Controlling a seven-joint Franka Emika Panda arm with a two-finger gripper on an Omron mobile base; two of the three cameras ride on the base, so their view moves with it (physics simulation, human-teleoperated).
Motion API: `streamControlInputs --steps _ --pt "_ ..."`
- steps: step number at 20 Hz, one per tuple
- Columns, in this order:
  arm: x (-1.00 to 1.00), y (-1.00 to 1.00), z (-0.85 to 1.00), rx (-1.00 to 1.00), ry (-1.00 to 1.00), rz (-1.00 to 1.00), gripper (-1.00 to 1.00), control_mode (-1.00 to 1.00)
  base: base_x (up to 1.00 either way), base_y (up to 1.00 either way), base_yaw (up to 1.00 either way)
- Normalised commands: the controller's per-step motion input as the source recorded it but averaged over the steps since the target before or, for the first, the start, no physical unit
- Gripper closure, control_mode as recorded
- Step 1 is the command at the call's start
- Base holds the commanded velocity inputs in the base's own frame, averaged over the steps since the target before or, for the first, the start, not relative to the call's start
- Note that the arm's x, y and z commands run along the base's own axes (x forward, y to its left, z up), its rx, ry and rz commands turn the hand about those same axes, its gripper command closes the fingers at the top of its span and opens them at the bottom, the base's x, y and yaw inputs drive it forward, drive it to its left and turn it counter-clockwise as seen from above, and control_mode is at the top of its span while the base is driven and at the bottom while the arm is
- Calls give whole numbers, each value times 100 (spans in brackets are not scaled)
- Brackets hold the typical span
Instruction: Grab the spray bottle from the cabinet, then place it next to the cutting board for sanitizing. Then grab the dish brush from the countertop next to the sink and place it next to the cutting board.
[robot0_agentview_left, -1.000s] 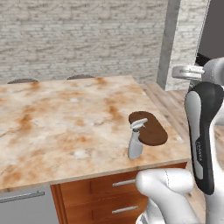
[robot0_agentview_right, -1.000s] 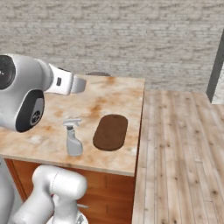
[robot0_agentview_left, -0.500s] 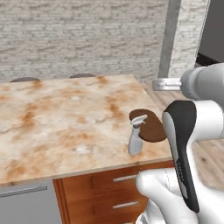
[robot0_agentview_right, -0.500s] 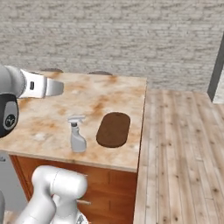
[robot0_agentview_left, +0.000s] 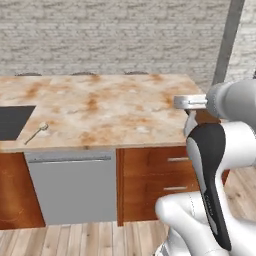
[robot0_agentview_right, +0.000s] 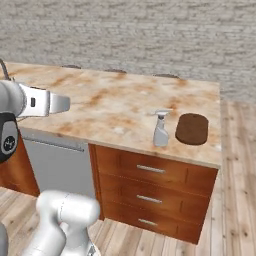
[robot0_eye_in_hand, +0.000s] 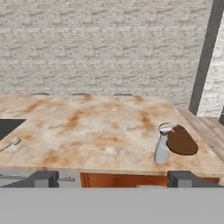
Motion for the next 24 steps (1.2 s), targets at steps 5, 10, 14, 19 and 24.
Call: streamControlInputs --steps 5,10,14,19,24 --pt "0 0 0 0 0 0 -100 100 -11 100 23" --pt "0 0 0 0 0 0 -100 100 76 100 -2" --pt "0 0 0 0 0 0 -100 100 48 100 -19" --pt "0 0 0 0 0 0 -100 100 88 94 -31" --pt "0 0 0 0 0 0 -100 100 99 46 -27"
